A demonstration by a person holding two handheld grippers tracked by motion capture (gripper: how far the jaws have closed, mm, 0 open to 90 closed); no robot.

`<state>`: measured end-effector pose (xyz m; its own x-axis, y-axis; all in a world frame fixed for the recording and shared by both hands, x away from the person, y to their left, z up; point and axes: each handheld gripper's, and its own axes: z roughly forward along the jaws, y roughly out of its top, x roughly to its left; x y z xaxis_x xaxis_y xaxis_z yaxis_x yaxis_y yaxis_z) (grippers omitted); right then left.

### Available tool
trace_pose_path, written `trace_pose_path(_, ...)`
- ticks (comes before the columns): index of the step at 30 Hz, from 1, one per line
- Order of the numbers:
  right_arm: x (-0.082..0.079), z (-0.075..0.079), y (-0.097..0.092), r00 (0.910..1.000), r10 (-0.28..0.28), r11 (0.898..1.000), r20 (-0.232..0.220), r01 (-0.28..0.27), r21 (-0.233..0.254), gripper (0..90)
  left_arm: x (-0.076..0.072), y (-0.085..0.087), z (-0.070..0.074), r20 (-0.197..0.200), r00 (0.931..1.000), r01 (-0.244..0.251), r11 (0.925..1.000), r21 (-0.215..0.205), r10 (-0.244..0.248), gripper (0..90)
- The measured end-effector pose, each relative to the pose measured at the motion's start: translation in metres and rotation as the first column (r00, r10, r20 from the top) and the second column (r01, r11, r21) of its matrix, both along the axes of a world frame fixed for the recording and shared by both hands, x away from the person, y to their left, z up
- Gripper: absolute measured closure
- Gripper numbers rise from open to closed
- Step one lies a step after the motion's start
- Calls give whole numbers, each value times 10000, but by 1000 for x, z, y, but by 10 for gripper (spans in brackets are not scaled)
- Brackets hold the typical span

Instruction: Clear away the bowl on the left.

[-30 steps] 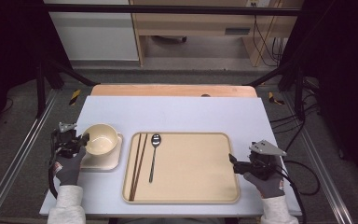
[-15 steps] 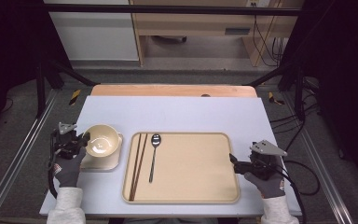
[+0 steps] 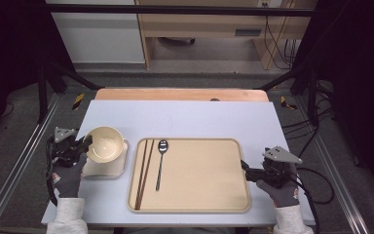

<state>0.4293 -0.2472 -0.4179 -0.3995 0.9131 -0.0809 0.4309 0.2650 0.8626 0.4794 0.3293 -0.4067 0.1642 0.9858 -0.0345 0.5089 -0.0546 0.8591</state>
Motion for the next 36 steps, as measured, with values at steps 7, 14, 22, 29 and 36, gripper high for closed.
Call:
trace_pose_path(7, -1, 1, 0, 10000, -16, 10000, 1, 16, 72, 59, -8, -9, 13, 400, 9987, 300, 9995, 108, -304, 808)
trace_pose_path(14, 0, 1, 0, 10000, -11, 10000, 21, 11, 69, 59, -17, -21, 27, 907, 9934, 685, 9975, 169, -698, 808)
trace_pose_path(22, -1, 2, -1, 10000, -6, 10000, 57, 5, 58, 59, -28, -45, 40, 1347, 9811, 1331, 9897, 533, -1391, 808)
trace_pose_path(29, -2, 3, -1, 9999, -3, 10000, 101, 2, 89, 59, -33, -67, 44, 1455, 9689, 1900, 9784, 815, -2003, 809)
trace_pose_path(36, -2, 3, -2, 9999, 16, 9999, 142, -18, 136, 57, -35, -88, 45, 1473, 9550, 2430, 9639, 1086, -2573, 809)
